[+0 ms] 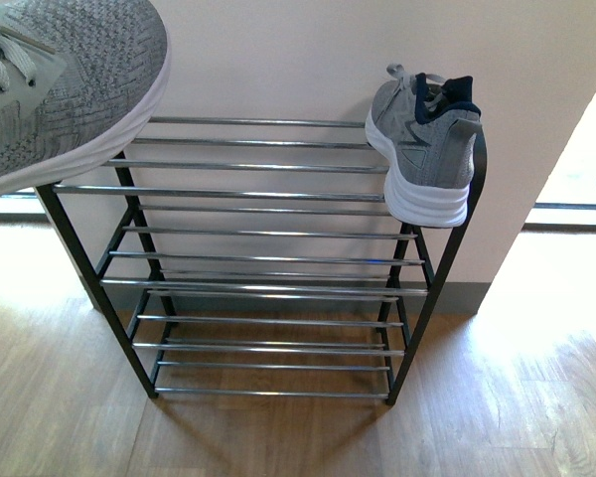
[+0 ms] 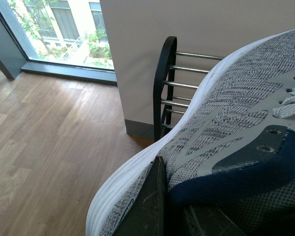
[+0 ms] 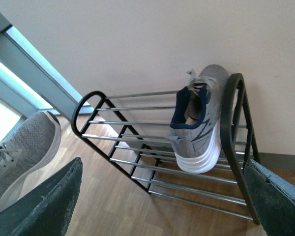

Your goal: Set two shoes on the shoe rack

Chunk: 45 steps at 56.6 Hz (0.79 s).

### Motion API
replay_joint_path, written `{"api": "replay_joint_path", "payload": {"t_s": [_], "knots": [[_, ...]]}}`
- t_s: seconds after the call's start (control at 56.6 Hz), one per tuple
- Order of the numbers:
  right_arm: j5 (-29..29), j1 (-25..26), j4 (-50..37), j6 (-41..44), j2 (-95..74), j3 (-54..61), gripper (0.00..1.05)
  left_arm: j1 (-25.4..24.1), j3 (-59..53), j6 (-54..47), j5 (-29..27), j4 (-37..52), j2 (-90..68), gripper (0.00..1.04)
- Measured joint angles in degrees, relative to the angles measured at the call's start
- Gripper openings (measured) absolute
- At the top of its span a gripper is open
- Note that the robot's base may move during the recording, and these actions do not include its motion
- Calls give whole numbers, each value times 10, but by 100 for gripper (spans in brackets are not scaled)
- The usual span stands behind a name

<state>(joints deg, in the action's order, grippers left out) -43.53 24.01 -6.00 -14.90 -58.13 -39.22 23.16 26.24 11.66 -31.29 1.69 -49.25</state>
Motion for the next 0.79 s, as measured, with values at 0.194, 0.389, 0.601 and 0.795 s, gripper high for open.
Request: {"api": "replay_joint_path", "payload": {"t_s": [0.194,0.389,0.601,0.795], "knots": [[2,57,-59,-15,31,44,96,0,0,0,0,0,0,2],[133,28,-149,48,58,93,82,0,0,0,0,0,0,2],[274,-73,-184,136,167,234,32,0,0,0,0,0,0,2],[334,-134,-181,146,242,298,1,0,0,0,0,0,0,2]]}}
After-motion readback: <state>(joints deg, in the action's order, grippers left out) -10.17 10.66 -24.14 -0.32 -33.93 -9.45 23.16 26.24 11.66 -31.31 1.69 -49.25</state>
